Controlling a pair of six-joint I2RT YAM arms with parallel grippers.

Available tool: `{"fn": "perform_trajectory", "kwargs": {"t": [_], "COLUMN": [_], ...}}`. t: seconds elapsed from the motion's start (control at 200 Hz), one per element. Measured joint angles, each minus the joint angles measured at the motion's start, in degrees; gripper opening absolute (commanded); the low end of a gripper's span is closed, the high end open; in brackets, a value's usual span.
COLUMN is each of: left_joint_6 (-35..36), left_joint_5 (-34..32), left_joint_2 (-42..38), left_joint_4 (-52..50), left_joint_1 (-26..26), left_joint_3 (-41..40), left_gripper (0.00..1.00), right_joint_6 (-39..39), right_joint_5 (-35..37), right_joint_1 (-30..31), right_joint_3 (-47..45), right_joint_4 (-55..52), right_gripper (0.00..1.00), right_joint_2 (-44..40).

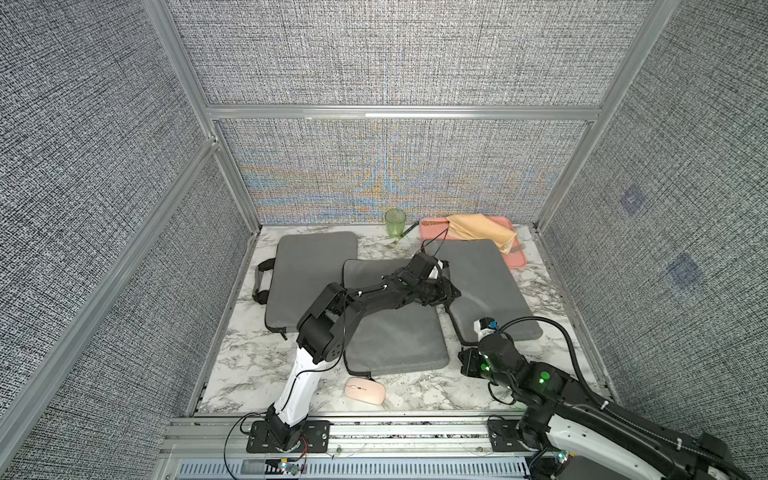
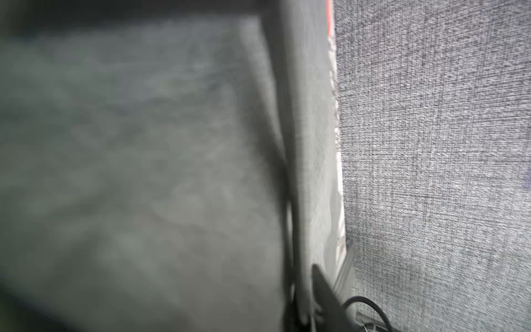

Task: Put the mouse into the laptop bag
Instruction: Zip the zipper on the zippered laptop bag.

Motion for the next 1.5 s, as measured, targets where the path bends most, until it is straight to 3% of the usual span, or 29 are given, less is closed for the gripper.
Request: {"fn": "perform_trajectory", "kwargs": {"t": [0.265,0.42,0.485,0.615,0.766,1.246,1.496], "left_joint_6": [-3.3,-6.0,-6.7,-7.5,-7.9,-6.8,-6.4], "left_joint_5": [-4.0,-4.1,-4.0,-3.7,-3.7,1.6,2.0], "left_joint_2": [-14.3,-17.9,-17.9,-17.3,-17.0,-14.5,-14.9], "left_joint_4": [8.7,14.1,15.6,17.8,17.0,11.9,12.9], "left_joint_1": [-1.7,-4.0,-4.9,-6.4,-6.6,-3.5,-3.5], "left_joint_3": [-21.9,-28.0,-28.1,-27.5,-26.8,-21.1,-22.1], "left_gripper": [0.99,0.96,0.85,0.29,0.01,0.00,0.00], "right_joint_6": [-1.9,-2.1,-2.0,-1.9,-1.3,-0.1,-1.2], "right_joint_5": [-2.4,-3.1,-3.4,-3.9,-3.0,-6.7,-9.7], "right_joint_1": [0.3,0.3,0.2,0.1,-0.1,-10.7,-19.3], "right_joint_3": [5.4,5.7,5.2,3.8,2.0,-7.6,-7.1], "right_joint_4": [3.9,6.1,7.1,8.3,8.1,3.5,0.4], "right_gripper": [0.00,0.00,0.00,0.00,0.00,0.00,0.00], "right_joint_2": [8.4,11.6,11.9,11.0,8.1,-8.9,-6.2]}}
